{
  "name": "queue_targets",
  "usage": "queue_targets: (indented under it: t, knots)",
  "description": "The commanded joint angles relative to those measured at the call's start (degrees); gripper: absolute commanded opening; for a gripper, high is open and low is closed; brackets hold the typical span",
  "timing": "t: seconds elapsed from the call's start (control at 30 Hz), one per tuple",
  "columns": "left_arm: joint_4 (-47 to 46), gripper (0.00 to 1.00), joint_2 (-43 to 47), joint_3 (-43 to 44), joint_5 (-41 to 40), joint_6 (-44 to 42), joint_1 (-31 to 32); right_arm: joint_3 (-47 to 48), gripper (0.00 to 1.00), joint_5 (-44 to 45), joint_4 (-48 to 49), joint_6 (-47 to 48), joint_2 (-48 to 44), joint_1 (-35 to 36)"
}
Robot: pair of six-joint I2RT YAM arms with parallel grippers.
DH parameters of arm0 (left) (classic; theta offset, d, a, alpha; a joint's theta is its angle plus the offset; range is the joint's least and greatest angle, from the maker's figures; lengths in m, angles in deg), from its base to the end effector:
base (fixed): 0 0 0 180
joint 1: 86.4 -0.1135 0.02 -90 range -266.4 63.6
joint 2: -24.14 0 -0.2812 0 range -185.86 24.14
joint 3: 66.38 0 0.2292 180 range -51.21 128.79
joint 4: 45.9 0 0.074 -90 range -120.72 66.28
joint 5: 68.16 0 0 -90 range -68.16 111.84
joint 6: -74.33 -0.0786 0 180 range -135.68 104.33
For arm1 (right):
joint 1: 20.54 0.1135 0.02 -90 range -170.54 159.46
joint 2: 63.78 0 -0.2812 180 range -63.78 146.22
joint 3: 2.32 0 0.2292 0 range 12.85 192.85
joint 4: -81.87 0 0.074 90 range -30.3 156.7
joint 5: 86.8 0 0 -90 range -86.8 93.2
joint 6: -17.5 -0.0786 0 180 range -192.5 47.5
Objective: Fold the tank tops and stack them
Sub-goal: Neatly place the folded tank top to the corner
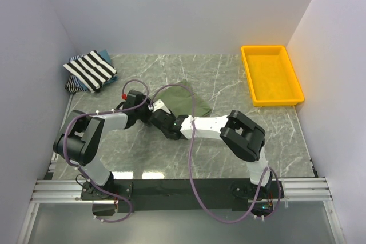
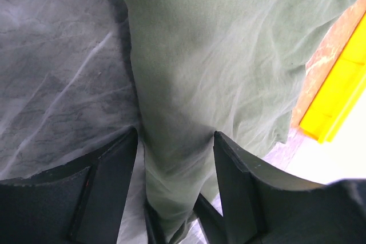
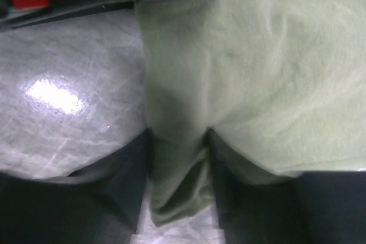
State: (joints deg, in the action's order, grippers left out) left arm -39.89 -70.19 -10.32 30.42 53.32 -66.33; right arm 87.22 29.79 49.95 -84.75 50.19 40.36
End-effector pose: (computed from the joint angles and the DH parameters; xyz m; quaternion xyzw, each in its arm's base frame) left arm 0.3057 -0.1242 0.1460 -0.3540 0.8484 -0.3208 0.2278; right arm 0.2364 0.3524 0.1555 -0.3231 0.8763 -0.0089 0.3574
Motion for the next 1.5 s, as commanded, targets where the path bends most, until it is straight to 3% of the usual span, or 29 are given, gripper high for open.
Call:
queue_targets:
  t: [0.0, 0.07, 0.1, 0.13, 0.4, 0.53, 0.83, 1.13, 1.33, 1.47]
  knots:
    - [6.1, 0.64, -0.9, -2.0, -0.3, -3.5, -0.5, 1.8, 0.44, 0.6, -0.2, -0.1, 0.2, -0.2]
    - [5.9, 0.64, -0.4, -2.3, 1.0, -3.9, -0.5, 1.6, 0.23, -2.8, 0.1, -2.0, -1.3, -1.0]
    - [5.7, 0.64, -0.3, -2.3, 1.3, -4.0, -0.5, 1.3, 0.04, -4.2, 0.1, -2.5, -1.8, -1.5]
    - [5.7, 0.64, 0.1, -2.4, 1.7, -4.0, -0.5, 1.1, 0.0, -5.7, 0.5, -3.1, -2.4, -2.8]
    - [7.1, 0.7, 4.1, -4.0, 1.9, -3.3, 0.1, -5.4, 0.0, -28.5, 8.2, -10.3, -9.4, -11.9]
    - [5.8, 0.7, 2.8, -3.4, 2.3, -2.8, 0.8, -8.2, 0.0, -35.2, 12.8, -12.7, -11.5, -14.8]
    - [-3.8, 0.71, -0.9, -2.4, 3.7, 1.6, 1.3, -9.6, 0.0, -41.7, 15.8, -14.8, -11.6, -15.6]
    - [-3.3, 0.67, -4.9, 0.8, 3.3, 2.6, 2.2, -9.8, 0.0, -43.9, 16.7, -15.8, -11.2, -15.5]
    - [0.9, 0.59, -6.0, 4.9, 0.4, -0.1, 2.3, -9.5, 0.0, -45.2, 16.7, -15.8, -10.0, -15.3]
    - [3.6, 0.47, -6.8, 7.8, -0.8, -2.3, 2.3, -9.1, 0.0, -45.1, 16.7, -15.7, -9.6, -14.9]
